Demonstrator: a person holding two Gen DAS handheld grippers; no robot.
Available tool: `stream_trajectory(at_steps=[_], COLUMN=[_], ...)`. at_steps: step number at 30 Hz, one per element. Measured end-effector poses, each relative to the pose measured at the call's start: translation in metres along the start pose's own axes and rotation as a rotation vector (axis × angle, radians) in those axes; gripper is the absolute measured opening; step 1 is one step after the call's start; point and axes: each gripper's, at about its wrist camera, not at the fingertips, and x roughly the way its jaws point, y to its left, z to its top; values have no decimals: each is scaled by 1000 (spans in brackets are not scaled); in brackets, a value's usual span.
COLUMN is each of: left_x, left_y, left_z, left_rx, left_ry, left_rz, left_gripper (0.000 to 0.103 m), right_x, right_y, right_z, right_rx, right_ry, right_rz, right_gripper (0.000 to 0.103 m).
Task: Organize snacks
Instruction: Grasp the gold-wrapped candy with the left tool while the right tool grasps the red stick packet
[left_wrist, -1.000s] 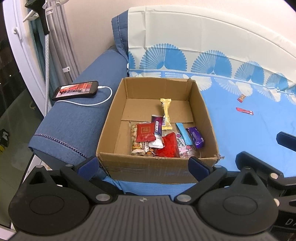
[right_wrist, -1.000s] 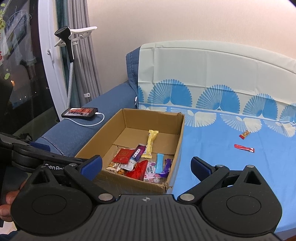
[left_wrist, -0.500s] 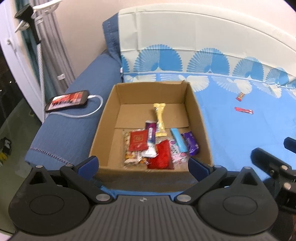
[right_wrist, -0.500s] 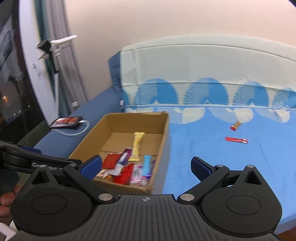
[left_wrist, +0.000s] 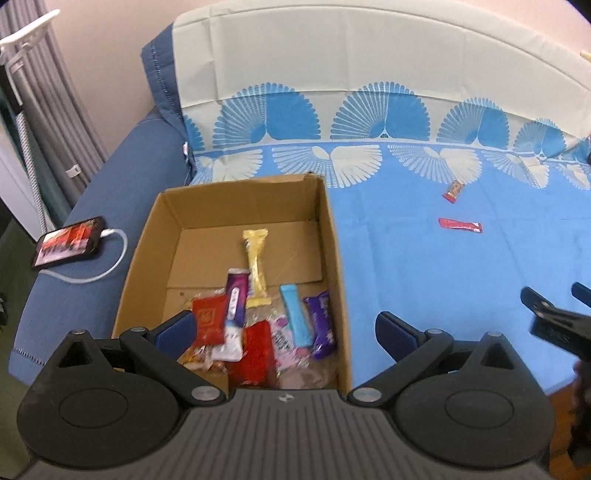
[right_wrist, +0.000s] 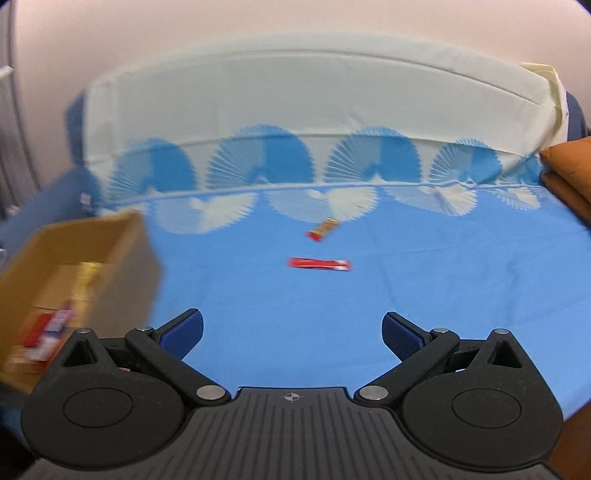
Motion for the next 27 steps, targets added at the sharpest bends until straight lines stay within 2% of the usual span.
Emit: stream_trajectory(at_steps=[6,9,12,14,18,20,23,26,27], left_x=[35,56,82,98,123,135,154,177,185], left_y=[-29,-45,-62,-71,-85,-93,-109,-132,-141], left_z=[38,56,75,87,109,119,133,148,153], left_rx=[-25,-12,5,7,10,15,39,81,98], left_ry=[34,46,57,66,51,37,13,-18,-21], left_rz=[3,4,13,8,13,16,18,-6,-17], left_gripper=[103,103,103,103,103,103,103,103,103], right_x=[124,178,225,250,285,300,314,313,309], right_y=[-39,-39,-38,-36,-33,-37,-56,-83,-90], right_z=[5,5,6,9,23,34,45,45,43], right_rx=[19,-28,-88,-120,-211,-206,-120,-21,-12], right_ry=[128,143,138,122,52,34,27,5,1], right_rz=[-59,-80,-65,0,92,78,11,-45,-51], right_gripper=[103,103,103,102,103,103,102,89,81])
